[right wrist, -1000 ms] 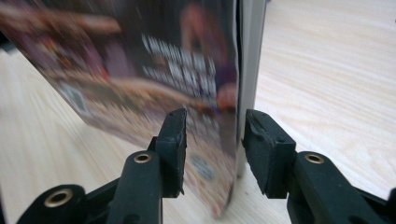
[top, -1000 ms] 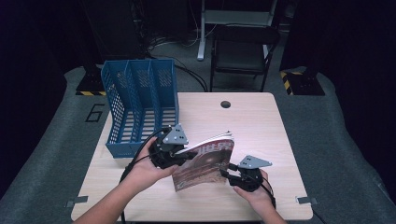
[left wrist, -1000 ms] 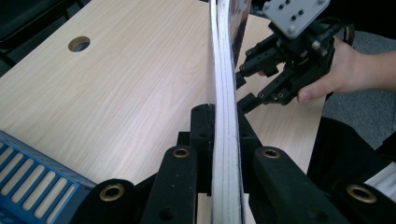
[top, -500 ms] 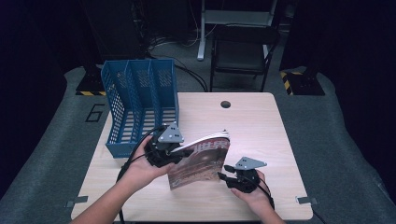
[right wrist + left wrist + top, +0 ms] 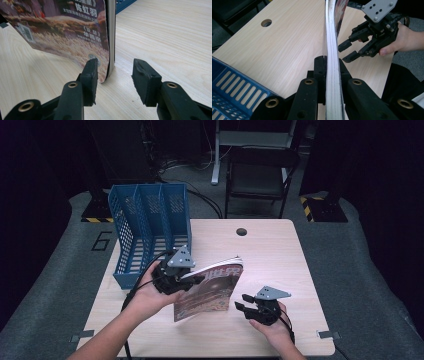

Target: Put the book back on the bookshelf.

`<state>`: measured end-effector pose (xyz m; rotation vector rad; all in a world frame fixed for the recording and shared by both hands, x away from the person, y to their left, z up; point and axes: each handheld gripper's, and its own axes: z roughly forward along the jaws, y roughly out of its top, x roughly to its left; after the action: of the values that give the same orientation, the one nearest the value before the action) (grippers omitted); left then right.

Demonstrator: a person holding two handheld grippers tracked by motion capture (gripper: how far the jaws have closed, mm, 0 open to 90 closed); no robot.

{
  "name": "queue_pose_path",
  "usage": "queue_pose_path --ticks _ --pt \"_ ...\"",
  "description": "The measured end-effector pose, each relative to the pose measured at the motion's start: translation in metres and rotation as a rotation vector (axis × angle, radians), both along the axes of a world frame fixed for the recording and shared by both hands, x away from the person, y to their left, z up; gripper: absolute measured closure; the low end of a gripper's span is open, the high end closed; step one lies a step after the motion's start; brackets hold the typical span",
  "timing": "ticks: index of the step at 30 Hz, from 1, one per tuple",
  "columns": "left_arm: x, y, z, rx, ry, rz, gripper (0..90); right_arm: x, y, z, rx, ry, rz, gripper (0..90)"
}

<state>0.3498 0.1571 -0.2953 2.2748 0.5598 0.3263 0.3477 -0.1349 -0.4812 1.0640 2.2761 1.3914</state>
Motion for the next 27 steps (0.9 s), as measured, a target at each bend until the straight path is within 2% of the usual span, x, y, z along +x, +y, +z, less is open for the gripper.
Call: queue_pose_path --ticks 11,21,23,27 --pt "0.0 0.007 0.019 -0.017 -0.018 0.023 83.8 0.0 -0.001 0.001 0.014 -0.002 0.002 55.6" --pt "0.003 0.016 0.042 -0.024 -0.033 0.045 83.8 0.0 -0.003 0.002 0.026 0.006 -0.009 55.4" --pt "0.005 0.018 0.049 -0.039 -0.028 0.062 83.8 0.0 -0.005 0.001 0.029 0.006 -0.008 55.3" --pt "0.008 0.02 0.06 -0.026 -0.038 0.068 83.9 0.0 -0.005 0.001 0.035 0.01 -0.012 55.2"
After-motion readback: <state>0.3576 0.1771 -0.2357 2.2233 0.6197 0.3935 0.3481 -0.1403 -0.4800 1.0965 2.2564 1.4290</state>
